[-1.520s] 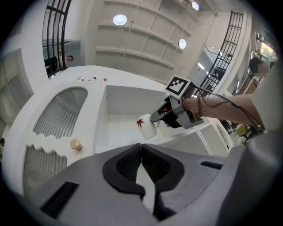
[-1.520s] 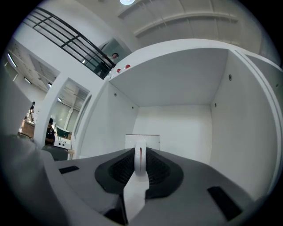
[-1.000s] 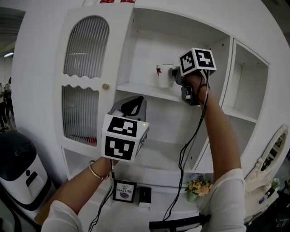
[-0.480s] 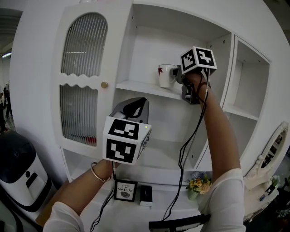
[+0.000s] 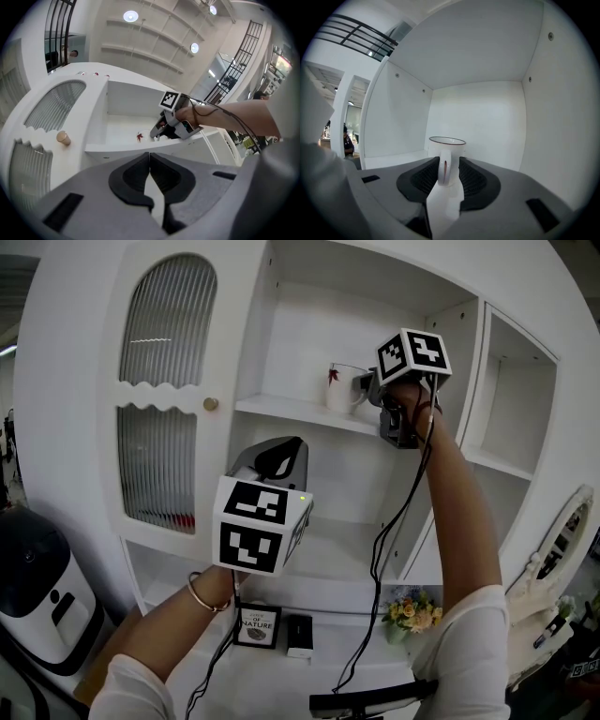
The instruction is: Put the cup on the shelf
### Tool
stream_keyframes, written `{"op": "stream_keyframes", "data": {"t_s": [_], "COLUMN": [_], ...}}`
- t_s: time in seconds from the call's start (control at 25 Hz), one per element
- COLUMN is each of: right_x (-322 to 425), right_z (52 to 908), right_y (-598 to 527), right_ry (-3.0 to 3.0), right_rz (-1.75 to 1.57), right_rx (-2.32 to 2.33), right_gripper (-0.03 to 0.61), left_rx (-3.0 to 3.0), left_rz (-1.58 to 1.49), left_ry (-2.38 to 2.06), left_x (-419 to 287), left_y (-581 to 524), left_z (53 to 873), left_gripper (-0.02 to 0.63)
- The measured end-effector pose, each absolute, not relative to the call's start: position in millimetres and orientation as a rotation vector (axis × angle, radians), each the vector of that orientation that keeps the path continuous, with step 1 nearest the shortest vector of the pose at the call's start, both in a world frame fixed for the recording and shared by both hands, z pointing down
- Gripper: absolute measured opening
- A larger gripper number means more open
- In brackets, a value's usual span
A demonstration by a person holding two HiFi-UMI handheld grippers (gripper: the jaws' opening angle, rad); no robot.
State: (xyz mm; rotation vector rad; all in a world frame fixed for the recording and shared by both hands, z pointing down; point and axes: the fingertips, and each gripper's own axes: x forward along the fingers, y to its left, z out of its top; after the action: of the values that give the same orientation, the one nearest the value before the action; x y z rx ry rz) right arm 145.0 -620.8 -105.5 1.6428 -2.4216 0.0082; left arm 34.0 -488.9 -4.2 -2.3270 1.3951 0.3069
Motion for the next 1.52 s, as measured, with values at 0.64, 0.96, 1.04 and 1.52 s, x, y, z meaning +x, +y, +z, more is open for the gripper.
{"op": "stream_keyframes", "data": {"t_s": [0.64,0.96,1.04,1.52], "right_x": [157,167,168,172], "right_z": [-117,-135,-133,-120], "right_y": [-604,-574,-567,-539], "right_ry": [-2.458,-2.478,-2.466,-2.410], "right_rz": [-0.083,-0.243,-0.285,-0.443], "right_rx": [1.774,1.892,1.917,2.016], "right_gripper": [0.178,0.189,0.188,0.187], "left_rx": [-2.360,-2.364,-2.371,-2.420], "left_rz": [0.301,0.319,0.325,0.334], "left_ry": [1.400,1.371,1.361,1.356], "left_x": [31,32,33,28], "left_y": [-474,-456,-451,-437], "left_z": [7,7,10,30], "left_gripper": [0.009,0.009,0.009,0.009]}}
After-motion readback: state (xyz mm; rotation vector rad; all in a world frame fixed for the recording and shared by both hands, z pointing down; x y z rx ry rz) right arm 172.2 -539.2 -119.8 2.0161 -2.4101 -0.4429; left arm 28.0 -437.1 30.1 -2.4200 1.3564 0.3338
